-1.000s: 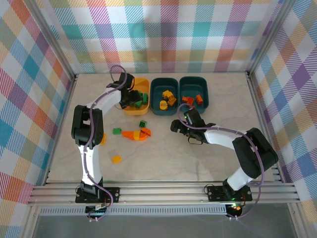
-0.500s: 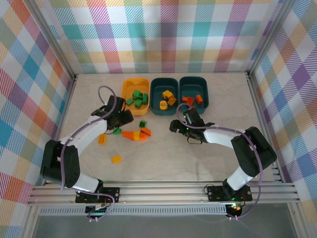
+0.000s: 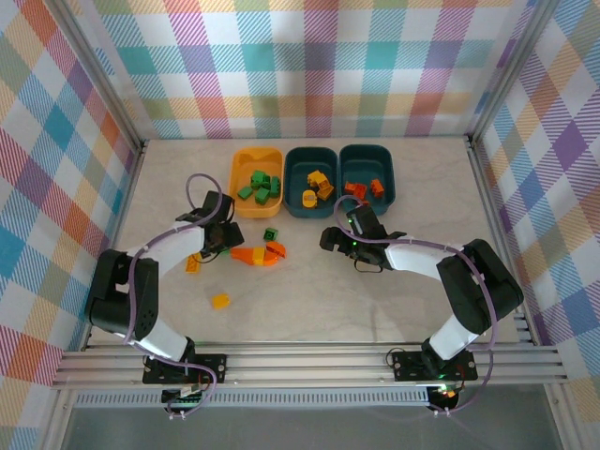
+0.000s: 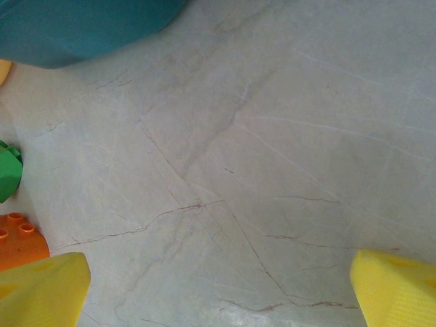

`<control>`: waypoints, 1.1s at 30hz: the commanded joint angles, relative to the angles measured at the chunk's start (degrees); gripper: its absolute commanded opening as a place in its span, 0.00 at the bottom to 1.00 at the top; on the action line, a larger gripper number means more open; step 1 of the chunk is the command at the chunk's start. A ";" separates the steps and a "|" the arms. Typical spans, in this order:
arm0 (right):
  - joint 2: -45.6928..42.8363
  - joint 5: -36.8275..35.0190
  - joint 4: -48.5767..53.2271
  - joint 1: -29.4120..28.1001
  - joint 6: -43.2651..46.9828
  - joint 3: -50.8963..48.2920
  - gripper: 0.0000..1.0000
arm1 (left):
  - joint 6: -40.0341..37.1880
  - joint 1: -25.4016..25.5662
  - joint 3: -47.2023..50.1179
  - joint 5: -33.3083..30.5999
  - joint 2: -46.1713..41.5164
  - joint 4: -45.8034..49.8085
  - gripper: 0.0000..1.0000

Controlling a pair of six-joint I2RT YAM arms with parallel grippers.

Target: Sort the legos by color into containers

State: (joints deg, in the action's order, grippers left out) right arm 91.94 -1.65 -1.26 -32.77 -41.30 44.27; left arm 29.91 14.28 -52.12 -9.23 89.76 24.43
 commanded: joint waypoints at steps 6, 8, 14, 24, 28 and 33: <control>0.90 1.76 0.11 -0.46 0.86 2.25 0.98 | -0.81 -1.10 -1.99 -1.72 6.68 -0.95 0.67; 0.48 1.26 0.26 -0.45 1.13 2.16 0.98 | -0.89 -1.10 -0.94 -1.22 6.32 -2.47 0.67; 1.15 1.50 0.32 -0.52 1.13 2.44 0.98 | -1.90 -1.01 1.57 -0.14 5.89 -3.51 0.68; 2.21 1.91 0.40 -0.64 1.04 3.02 0.98 | -1.28 -0.31 5.62 3.40 1.22 -2.59 0.67; 2.71 1.99 0.47 -0.71 1.08 3.19 0.98 | 0.86 -0.22 5.25 4.06 1.79 -1.14 0.62; 2.72 1.82 0.76 -0.71 1.22 3.29 0.98 | 1.04 -0.31 2.37 0.55 5.18 1.15 0.60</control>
State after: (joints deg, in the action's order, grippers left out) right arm 94.11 -0.54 -1.15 -33.08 -41.12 46.02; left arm 29.56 13.78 -48.36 -8.47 92.55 20.23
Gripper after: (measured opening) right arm 0.978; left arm 0.602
